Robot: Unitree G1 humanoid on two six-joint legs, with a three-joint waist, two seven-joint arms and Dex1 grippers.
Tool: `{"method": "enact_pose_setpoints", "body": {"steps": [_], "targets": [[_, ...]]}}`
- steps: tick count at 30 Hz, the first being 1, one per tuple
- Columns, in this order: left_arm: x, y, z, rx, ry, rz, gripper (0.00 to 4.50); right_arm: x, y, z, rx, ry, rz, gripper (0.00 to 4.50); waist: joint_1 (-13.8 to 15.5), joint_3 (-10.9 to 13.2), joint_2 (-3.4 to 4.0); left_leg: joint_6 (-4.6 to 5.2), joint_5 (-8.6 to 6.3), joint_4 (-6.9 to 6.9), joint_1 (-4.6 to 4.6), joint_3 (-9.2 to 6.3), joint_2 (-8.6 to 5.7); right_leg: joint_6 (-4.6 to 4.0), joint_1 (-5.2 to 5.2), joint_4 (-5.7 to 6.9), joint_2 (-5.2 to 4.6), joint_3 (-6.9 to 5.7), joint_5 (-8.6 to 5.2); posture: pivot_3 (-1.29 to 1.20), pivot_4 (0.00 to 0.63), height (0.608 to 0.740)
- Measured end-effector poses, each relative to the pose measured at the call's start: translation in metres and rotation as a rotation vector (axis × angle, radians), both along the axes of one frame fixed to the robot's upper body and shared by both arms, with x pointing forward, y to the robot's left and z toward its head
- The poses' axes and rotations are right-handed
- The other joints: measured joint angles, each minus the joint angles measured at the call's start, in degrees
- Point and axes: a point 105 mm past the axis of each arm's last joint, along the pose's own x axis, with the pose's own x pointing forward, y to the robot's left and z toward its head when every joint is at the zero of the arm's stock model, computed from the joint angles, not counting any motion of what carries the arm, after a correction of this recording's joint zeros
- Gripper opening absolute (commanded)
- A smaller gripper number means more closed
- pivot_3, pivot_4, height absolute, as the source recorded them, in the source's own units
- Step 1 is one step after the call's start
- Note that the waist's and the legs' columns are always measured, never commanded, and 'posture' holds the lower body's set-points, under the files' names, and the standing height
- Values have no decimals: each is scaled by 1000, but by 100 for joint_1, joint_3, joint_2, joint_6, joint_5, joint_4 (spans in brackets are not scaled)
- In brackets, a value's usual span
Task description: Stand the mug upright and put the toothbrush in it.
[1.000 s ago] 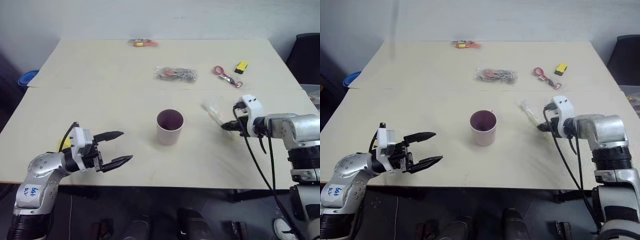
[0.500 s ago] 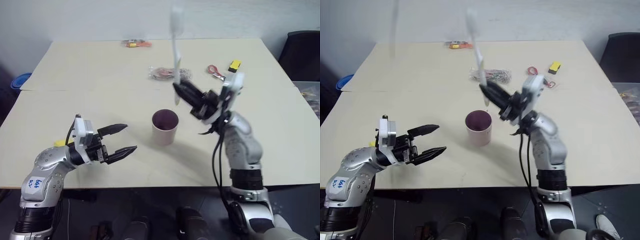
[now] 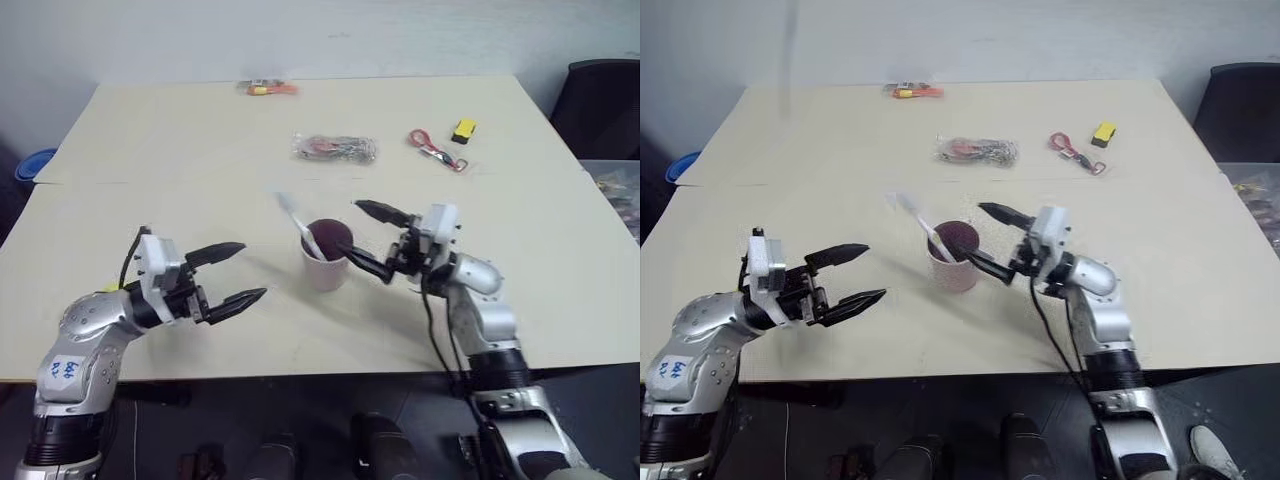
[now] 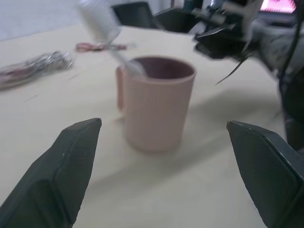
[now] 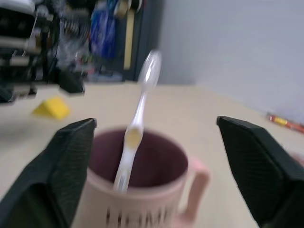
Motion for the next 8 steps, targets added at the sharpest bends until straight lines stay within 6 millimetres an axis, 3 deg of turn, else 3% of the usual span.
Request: {"method": "enact_pose_setpoints", "body": {"steps": [3, 5, 8], "targets": [[-11, 23, -27, 94, 37, 94, 4500, -23, -57, -22, -161, 107, -58, 4473, 87, 1, -1, 4, -2, -9, -1, 4, 2, 0, 2, -24, 0, 3, 0, 0, 150, 740], [-22, 33, -37, 125, 50, 125, 4500, -41, -82, -32, -256, 146, -57, 4473, 107, 1, -2, 6, -3, -10, 1, 16, 10, 1, 8, -55, 4, 11, 0, 0, 150, 740], [-35, 43, -45, 163, 57, 166, 4500, -55, -102, -38, -335, 121, -49, 4473, 117, 3, -9, 3, 0, -8, 14, 36, 23, 10, 23, -63, 8, 15, 6, 0, 150, 740]]}}
